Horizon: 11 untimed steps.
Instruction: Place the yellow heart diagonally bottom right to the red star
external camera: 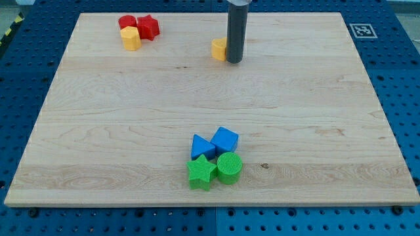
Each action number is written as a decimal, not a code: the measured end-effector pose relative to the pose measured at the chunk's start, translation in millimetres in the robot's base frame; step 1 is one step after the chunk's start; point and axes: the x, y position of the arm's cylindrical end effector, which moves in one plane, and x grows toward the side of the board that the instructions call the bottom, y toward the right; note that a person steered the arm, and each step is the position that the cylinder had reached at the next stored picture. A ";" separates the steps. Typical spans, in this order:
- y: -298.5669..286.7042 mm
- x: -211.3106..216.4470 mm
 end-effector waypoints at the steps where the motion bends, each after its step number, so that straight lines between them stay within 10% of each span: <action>1: 10.0 -3.8; 11: -133.3 -29.9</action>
